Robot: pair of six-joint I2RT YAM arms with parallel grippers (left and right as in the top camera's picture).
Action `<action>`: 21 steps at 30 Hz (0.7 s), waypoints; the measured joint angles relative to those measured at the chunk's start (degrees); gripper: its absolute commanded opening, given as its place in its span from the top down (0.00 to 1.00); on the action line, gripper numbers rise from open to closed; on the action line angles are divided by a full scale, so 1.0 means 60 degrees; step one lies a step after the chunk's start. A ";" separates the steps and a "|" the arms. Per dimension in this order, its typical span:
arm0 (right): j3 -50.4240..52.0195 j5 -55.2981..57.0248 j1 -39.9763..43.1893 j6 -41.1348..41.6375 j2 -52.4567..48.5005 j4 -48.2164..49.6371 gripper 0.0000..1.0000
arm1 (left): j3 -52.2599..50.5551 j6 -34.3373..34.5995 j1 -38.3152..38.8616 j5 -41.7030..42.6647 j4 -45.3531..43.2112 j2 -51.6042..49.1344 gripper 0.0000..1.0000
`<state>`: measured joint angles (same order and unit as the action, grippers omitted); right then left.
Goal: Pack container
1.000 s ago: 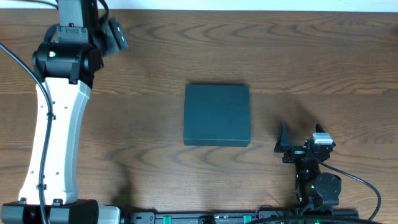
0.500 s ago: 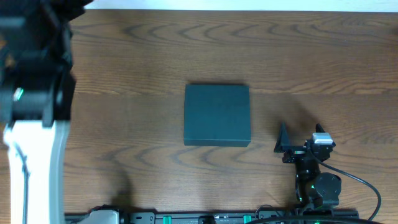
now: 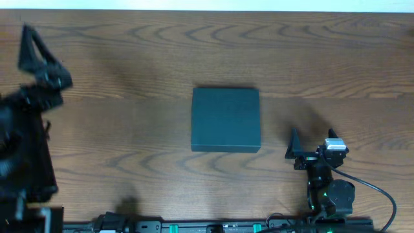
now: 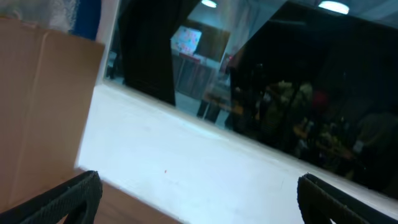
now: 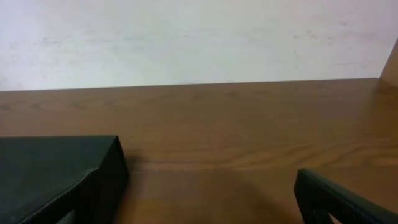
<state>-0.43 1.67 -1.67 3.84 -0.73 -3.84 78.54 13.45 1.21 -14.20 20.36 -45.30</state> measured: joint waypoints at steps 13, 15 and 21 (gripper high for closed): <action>0.0000 -0.0004 0.0000 0.0000 0.0004 0.0000 0.01 | -0.5246 0.0299 0.0000 0.0084 -0.1009 0.3144 0.02; 0.0000 -0.0004 0.0000 0.0000 0.0004 -0.0004 0.01 | -0.6073 0.0299 0.0000 0.0189 -0.1326 0.3566 0.01; 0.0000 -0.0004 0.0000 0.0000 0.0004 -0.0004 0.01 | -0.7927 0.0474 0.0000 0.0401 -0.1949 0.4517 0.01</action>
<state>-0.43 1.65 -1.67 3.84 -0.71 -3.86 30.98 16.29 1.21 -11.79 8.67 -18.20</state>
